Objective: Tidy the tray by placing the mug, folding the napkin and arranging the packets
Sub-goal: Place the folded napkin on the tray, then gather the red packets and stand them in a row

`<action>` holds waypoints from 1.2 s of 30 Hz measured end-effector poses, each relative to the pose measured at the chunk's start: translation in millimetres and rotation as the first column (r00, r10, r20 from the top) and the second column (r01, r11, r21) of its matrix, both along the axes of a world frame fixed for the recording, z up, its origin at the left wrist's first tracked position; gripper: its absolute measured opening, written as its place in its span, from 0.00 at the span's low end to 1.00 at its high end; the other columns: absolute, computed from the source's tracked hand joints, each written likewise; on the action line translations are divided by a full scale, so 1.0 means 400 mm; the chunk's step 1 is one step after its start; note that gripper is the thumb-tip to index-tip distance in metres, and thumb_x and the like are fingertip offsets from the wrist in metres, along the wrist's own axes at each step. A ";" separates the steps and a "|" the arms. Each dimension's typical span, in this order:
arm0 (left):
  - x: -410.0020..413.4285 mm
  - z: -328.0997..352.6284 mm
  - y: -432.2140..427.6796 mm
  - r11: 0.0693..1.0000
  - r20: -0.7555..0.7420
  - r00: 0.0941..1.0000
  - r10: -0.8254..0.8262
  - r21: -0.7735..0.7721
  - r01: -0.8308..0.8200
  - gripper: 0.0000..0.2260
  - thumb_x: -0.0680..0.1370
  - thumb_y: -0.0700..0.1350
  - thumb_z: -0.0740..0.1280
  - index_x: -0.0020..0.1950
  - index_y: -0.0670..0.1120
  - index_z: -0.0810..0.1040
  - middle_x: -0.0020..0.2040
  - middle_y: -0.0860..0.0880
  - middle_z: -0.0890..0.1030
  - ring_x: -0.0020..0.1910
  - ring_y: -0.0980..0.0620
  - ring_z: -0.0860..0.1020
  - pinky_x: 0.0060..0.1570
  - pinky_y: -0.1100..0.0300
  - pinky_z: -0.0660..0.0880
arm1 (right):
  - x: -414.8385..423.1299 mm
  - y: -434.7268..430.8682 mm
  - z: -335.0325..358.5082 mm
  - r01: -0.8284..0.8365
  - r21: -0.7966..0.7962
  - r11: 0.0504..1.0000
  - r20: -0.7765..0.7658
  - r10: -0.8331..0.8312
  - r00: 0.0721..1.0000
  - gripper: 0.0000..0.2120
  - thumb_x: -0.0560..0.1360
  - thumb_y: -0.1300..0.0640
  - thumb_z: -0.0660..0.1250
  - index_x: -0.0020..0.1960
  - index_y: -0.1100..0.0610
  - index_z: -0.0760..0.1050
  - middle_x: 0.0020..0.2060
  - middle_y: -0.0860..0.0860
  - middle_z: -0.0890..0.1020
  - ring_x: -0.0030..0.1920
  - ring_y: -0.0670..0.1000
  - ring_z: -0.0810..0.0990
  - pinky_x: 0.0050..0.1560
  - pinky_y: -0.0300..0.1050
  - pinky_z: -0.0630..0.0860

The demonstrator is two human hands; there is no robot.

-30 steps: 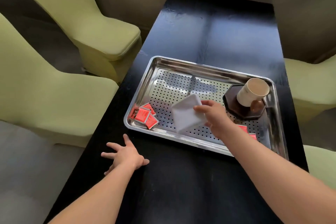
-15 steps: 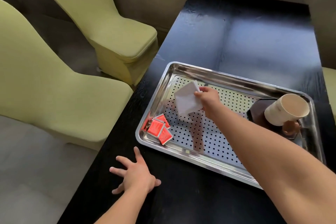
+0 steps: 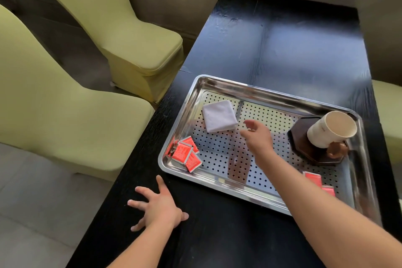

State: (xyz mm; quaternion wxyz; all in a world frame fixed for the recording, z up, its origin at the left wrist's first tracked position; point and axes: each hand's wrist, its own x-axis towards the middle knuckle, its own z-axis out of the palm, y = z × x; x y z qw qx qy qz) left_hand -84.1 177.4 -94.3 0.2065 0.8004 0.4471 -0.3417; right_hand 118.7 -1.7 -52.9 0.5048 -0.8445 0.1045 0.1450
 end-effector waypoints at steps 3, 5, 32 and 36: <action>0.000 0.002 -0.004 1.000 -0.001 1.000 0.019 0.001 -0.019 0.62 0.65 0.54 0.81 0.78 0.58 0.33 0.76 0.36 0.29 0.74 0.26 0.34 0.63 0.20 0.59 | -0.128 -0.102 0.011 -0.018 -0.028 0.999 -0.030 0.017 0.999 0.14 0.79 0.60 0.68 0.64 0.54 0.77 0.55 0.47 0.82 0.53 0.47 0.81 0.53 0.43 0.80; 0.002 0.007 -0.006 0.999 0.011 0.999 0.038 -0.003 -0.038 0.61 0.65 0.52 0.81 0.79 0.59 0.34 0.76 0.36 0.29 0.74 0.26 0.33 0.63 0.20 0.58 | -0.214 -0.172 0.020 0.108 0.042 0.993 -0.083 -0.105 0.991 0.11 0.79 0.60 0.68 0.60 0.55 0.79 0.52 0.51 0.84 0.49 0.48 0.83 0.44 0.40 0.79; 0.096 0.086 -0.112 0.134 0.029 0.199 0.980 -0.833 -0.537 0.12 0.82 0.38 0.64 0.64 0.34 0.74 0.54 0.34 0.81 0.48 0.36 0.81 0.47 0.43 0.78 | -0.420 -0.462 -0.040 0.860 0.394 0.324 -0.639 -0.576 0.509 0.06 0.80 0.63 0.67 0.51 0.67 0.74 0.46 0.63 0.81 0.46 0.61 0.82 0.54 0.54 0.79; 0.096 0.069 -0.110 0.111 0.011 0.182 0.983 -0.828 -0.550 0.13 0.83 0.38 0.62 0.66 0.34 0.72 0.53 0.35 0.80 0.58 0.33 0.80 0.51 0.40 0.77 | -0.420 -0.475 -0.042 0.863 0.410 0.294 -0.631 -0.592 0.502 0.06 0.79 0.64 0.67 0.53 0.67 0.74 0.47 0.62 0.81 0.47 0.60 0.82 0.46 0.53 0.83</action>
